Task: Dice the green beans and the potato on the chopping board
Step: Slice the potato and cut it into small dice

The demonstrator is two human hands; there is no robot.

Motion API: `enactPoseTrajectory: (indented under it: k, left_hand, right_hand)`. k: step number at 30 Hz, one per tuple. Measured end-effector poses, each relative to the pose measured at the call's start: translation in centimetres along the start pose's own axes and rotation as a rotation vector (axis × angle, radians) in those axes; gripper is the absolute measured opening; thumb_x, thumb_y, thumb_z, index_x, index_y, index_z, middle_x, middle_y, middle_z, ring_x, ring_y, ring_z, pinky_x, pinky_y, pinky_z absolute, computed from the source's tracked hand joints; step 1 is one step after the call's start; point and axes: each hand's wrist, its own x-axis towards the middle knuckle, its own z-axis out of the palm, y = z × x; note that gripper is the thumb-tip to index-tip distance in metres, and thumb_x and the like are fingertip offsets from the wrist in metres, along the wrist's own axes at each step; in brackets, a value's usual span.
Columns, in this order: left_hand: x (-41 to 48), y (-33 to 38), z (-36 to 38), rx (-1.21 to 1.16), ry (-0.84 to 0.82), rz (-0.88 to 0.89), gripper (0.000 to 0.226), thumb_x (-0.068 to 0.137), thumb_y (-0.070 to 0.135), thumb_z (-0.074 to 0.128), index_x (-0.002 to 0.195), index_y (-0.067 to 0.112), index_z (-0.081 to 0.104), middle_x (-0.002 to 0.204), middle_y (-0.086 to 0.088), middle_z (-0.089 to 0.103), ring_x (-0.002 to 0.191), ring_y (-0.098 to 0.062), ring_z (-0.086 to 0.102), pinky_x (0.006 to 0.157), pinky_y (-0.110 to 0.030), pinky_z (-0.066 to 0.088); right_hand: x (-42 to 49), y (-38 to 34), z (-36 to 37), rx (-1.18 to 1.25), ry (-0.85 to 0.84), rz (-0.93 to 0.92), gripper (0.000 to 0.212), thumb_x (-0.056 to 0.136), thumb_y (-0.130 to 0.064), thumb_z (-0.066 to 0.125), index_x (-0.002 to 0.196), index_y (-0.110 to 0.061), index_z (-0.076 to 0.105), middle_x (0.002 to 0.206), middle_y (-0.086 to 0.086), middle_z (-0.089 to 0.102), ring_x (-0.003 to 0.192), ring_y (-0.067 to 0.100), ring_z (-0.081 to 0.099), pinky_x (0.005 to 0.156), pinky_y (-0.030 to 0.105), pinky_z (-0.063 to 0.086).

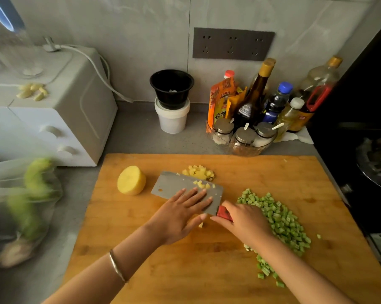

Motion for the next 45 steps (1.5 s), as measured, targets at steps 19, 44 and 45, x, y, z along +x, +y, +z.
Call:
enactPoseTrajectory:
  k: [19,44,45]
  left_hand:
    - [3.2,-1.6,-0.7,0.001,-0.171,0.014,0.069,0.09,0.062,-0.006,0.151,0.031,0.004,0.159,0.009,0.0,0.144,-0.007,-0.009,0.112,-0.024,-0.014]
    - [7.7,-4.1,6.2,-0.075,0.24,-0.361,0.102,0.072,0.085,0.035,0.151,0.03,0.001,0.159,0.004,-0.009,0.14,-0.02,-0.029,0.11,-0.037,-0.023]
    - [7.3,-4.2,6.1,-0.079,0.254,-0.332,0.102,0.071,0.085,0.034,0.151,0.03,0.001,0.159,0.004,-0.008,0.141,-0.02,-0.027,0.111,-0.038,-0.023]
  right_hand:
    - [-1.2,1.2,2.2,-0.029,0.029,-0.066,0.058,0.094,-0.069,0.028,0.115,-0.021,0.053,0.104,-0.003,0.066,0.093,0.015,0.064,0.071,0.027,0.042]
    - [-1.4,4.7,2.4,0.544,0.271,0.22,0.055,0.078,-0.076,0.039,0.06,-0.024,0.043,0.046,-0.006,0.039,0.04,0.008,0.038,0.045,0.029,0.03]
    - [-1.4,4.5,2.4,0.561,0.267,0.227,0.054,0.078,-0.075,0.04,0.06,-0.024,0.044,0.046,-0.007,0.039,0.04,0.007,0.038,0.046,0.029,0.03]
